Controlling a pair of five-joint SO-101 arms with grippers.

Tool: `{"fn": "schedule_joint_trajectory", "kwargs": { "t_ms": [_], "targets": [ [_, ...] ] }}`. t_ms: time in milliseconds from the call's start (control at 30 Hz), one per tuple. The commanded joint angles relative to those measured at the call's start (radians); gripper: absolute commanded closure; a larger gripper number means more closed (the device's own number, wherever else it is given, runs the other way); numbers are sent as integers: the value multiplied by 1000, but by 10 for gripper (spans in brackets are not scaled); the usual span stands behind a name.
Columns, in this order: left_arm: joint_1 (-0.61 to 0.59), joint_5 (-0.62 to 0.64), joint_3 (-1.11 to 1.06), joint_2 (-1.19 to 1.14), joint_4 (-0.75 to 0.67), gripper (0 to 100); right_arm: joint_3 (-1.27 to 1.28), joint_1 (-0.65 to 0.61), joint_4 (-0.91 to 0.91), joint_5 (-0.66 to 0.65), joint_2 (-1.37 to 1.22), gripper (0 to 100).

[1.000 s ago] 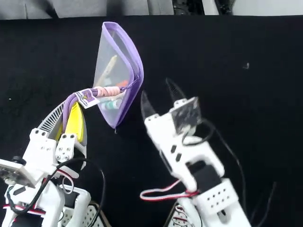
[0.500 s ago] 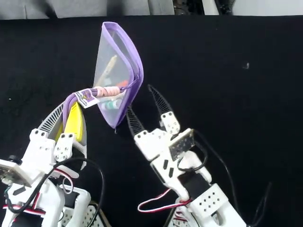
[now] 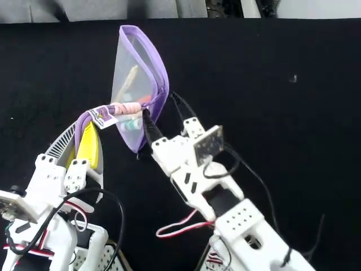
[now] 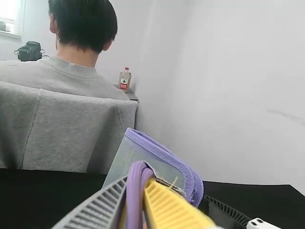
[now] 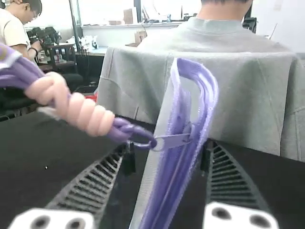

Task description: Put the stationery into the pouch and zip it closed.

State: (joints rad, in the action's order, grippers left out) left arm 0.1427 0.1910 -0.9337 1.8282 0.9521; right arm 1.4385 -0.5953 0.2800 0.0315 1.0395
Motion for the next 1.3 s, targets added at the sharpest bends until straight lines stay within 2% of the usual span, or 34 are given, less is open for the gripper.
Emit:
{"fn": "schedule_joint_trajectory", "kwargs": {
  "t_ms": [0, 233, 400, 467, 533, 700, 833, 1100, 1267],
  "targets": [
    [-4, 2, 21, 2, -17, 971, -104, 31, 86, 8, -156, 762],
    [-1, 3, 21, 2, -17, 971, -143, 69, 86, 8, -202, 781],
    [-1, 5, 21, 2, -17, 971, -142, 46, 80, 8, -203, 994],
    [-1, 5, 21, 2, -18, 971, -134, 35, 75, 6, -203, 966],
    [-1, 5, 24, 2, -21, 971, -136, 35, 32, 3, -203, 990],
    [-1, -2, 56, 2, -46, 971, -160, -3, -63, -110, -206, 988],
    [-1, -6, 99, -9, -123, 971, -159, -51, -95, -127, -208, 988],
    [-2, -161, 245, -15, -226, 971, -159, -49, -153, -129, -209, 988],
    [-12, -184, 298, -115, -319, 972, -147, -51, -158, -129, -209, 988]
  ]
}}
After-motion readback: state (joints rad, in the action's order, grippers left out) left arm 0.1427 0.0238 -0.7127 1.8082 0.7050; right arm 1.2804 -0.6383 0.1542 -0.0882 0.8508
